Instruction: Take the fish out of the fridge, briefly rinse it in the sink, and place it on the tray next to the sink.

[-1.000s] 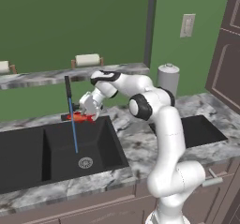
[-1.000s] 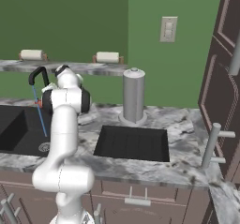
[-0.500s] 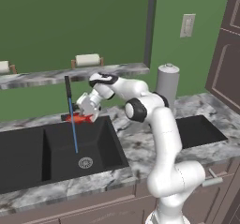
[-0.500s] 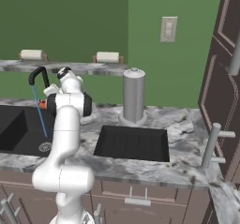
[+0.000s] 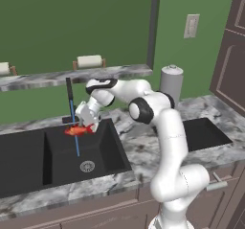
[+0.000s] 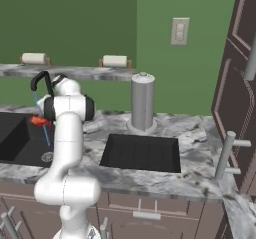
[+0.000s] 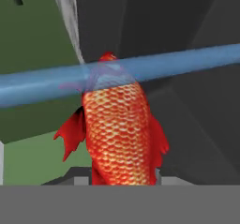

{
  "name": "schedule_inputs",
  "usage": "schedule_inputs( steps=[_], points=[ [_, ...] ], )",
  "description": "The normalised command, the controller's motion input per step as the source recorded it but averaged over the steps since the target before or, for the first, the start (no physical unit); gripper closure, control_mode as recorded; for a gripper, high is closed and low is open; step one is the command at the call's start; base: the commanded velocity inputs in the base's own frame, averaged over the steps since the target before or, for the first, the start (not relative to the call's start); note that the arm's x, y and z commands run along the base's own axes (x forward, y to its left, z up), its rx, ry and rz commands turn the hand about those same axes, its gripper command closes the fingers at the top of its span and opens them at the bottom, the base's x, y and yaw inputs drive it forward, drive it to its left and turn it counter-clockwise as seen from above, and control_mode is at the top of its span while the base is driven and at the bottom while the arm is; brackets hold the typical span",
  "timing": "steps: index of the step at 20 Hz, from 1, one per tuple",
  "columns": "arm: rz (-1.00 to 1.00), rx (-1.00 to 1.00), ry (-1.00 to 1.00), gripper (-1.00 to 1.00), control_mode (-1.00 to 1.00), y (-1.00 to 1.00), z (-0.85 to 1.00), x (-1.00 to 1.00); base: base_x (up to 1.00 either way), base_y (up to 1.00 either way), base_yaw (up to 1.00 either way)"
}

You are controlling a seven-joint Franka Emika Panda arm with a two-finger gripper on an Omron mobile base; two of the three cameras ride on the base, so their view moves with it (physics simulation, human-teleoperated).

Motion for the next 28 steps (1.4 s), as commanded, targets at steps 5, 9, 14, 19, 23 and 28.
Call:
schedule_inputs(
  steps=[5,9,14,19,23,28],
  points=[
    [-0.01,-0.28,-0.24,1.00,-1.00,-0.07,0.43,-1.00,0.00,0.00,0.00],
    [0.00,-0.54,-0.29,1.00,-1.00,-0.08,0.53,-1.00,0.00,0.00,0.00],
    [-0.06,-0.59,-0.28,1.00,-1.00,-0.30,0.67,-1.00,0.00,0.00,0.00],
    [-0.16,-0.58,-0.28,1.00,-1.00,-0.66,0.56,-1.00,0.00,0.00,0.00],
    [-0.20,-0.33,-0.24,1.00,-1.00,-1.00,0.33,-0.76,0.00,0.00,0.00],
    [-0.23,-0.12,-0.17,1.00,-1.00,-1.00,0.20,-0.18,0.00,0.00,0.00]
  ],
)
